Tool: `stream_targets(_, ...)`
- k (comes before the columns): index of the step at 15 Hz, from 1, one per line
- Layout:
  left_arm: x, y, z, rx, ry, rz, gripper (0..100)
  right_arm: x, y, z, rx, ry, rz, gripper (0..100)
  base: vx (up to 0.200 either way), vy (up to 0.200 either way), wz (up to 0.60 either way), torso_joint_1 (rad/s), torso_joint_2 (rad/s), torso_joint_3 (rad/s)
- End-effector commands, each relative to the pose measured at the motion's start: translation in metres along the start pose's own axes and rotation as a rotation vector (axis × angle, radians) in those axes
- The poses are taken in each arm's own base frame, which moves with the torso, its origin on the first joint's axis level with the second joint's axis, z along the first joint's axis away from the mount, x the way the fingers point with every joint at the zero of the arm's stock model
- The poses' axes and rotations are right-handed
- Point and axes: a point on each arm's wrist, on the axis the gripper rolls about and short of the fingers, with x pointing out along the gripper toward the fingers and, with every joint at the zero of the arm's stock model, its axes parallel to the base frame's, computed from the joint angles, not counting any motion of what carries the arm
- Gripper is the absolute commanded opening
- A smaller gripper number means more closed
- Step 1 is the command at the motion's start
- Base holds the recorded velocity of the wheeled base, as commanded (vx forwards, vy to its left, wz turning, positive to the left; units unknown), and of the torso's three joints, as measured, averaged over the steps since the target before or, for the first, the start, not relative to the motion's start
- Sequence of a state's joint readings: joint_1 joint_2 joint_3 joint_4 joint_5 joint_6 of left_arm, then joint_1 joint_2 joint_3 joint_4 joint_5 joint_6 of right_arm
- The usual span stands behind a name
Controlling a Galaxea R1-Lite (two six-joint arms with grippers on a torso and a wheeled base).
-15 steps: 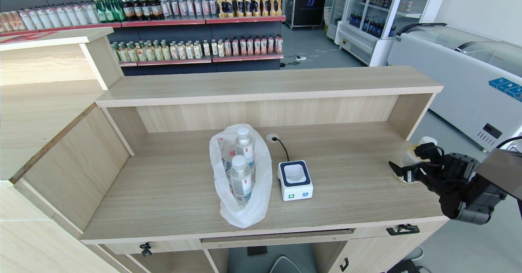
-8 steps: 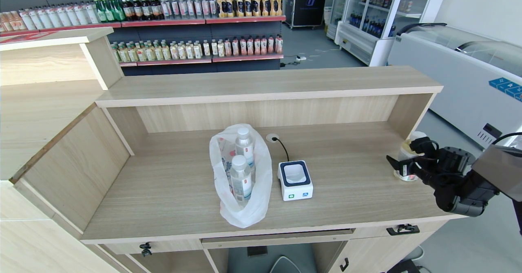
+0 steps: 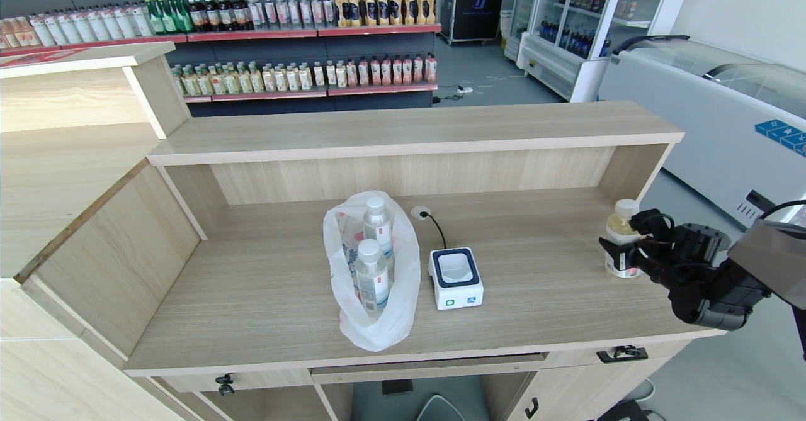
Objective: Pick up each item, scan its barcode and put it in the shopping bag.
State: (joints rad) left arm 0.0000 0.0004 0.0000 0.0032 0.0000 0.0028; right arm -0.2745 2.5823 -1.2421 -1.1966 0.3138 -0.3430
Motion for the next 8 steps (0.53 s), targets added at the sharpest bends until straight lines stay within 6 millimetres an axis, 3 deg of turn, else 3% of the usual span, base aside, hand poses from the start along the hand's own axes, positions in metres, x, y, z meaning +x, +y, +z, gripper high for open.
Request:
stream_targets(1, 0.0, 0.0, 0.0, 0.0, -0.001, 0.0, 100, -0.001, 0.0, 0.015, -0.005, -0.017, 0.004, 0, 0.0, 0.0, 0.0, 0.0, 0.0, 0.0)
stream_targets(2, 0.0, 0.0, 0.0, 0.0, -0.001, 0.0, 100, -0.001, 0.0, 0.019, -0.005, -0.02, 0.006, 0, 0.0, 0.0, 0.0, 0.0, 0.0, 0.0)
stream_targets(4, 0.0, 0.0, 0.0, 0.0, -0.001, 0.0, 100, -0.008, 0.002, 0.048, 0.047, -0.049, 0.031, 0, 0.0, 0.0, 0.0, 0.0, 0.0, 0.0)
stream_targets(6, 0.0, 0.0, 0.0, 0.0, -0.001, 0.0, 100, -0.032, 0.01, 0.116, 0.221, -0.097, 0.108, 0, 0.0, 0.0, 0.0, 0.0, 0.0, 0.0)
stream_targets(7, 0.0, 0.0, 0.0, 0.0, -0.001, 0.0, 100, -0.059, 0.017, 0.163, 0.342, -0.106, 0.166, 0, 0.0, 0.0, 0.0, 0.0, 0.0, 0.0)
stream_targets(8, 0.0, 0.0, 0.0, 0.0, -0.001, 0.0, 100, -0.085, 0.025, 0.197, 0.456, -0.098, 0.264, 0, 0.0, 0.0, 0.0, 0.0, 0.0, 0.0)
